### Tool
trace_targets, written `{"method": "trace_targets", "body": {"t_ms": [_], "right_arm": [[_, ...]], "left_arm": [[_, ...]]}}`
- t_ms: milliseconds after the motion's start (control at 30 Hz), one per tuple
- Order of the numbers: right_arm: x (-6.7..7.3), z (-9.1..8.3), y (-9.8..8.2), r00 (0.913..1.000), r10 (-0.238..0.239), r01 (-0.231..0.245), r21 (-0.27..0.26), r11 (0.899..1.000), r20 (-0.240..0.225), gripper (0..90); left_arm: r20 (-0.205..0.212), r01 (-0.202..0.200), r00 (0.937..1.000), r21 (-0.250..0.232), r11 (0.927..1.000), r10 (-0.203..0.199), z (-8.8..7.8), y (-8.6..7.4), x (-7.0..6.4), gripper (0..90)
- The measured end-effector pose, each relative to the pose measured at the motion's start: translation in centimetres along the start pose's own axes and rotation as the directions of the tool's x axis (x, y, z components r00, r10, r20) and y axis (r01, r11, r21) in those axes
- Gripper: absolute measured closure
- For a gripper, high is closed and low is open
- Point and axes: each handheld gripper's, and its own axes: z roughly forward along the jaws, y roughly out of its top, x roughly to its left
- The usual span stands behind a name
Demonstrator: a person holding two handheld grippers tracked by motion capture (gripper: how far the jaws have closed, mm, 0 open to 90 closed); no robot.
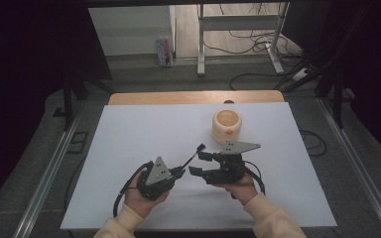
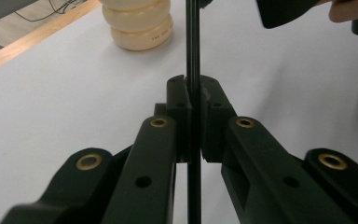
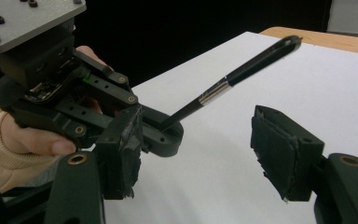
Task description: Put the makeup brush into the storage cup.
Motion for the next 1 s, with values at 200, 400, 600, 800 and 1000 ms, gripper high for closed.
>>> {"method": "trace_targets", "body": {"t_ms": [200,400,600,800,1000], "right_arm": [[-0.1,0.2,-0.1,0.9997,0.020,-0.020,-0.012,1.000,-0.011,38.1],[-0.3,0.3,-0.1,0.9988,0.045,-0.046,-0.034,0.998,-0.022,49.5],[-0.9,0.1,-0.3,0.9919,0.105,-0.110,-0.060,0.992,-0.071,67.3],[-1.3,0.3,-0.4,0.9804,0.148,-0.156,-0.052,0.986,-0.130,80.5],[-1.1,0.3,-0.3,0.9774,0.147,-0.157,-0.055,0.986,-0.152,84.2]], "left_arm": [[0.013,-0.004,0.9999,-0.006,1.0000,0.004,0.2,0.1,-0.4,84.9],[0.015,-0.007,0.9999,-0.013,0.9999,0.007,0.3,0.1,-0.7,84.9],[0.013,-0.005,0.9999,-0.013,0.9999,0.005,0.6,-0.1,-1.0,84.8],[0.011,-0.010,0.9999,-0.003,0.9999,0.010,1.1,-0.2,-1.3,84.4],[0.020,-0.017,0.9997,0.002,0.9999,0.017,1.4,-0.3,-1.4,78.3]]}}
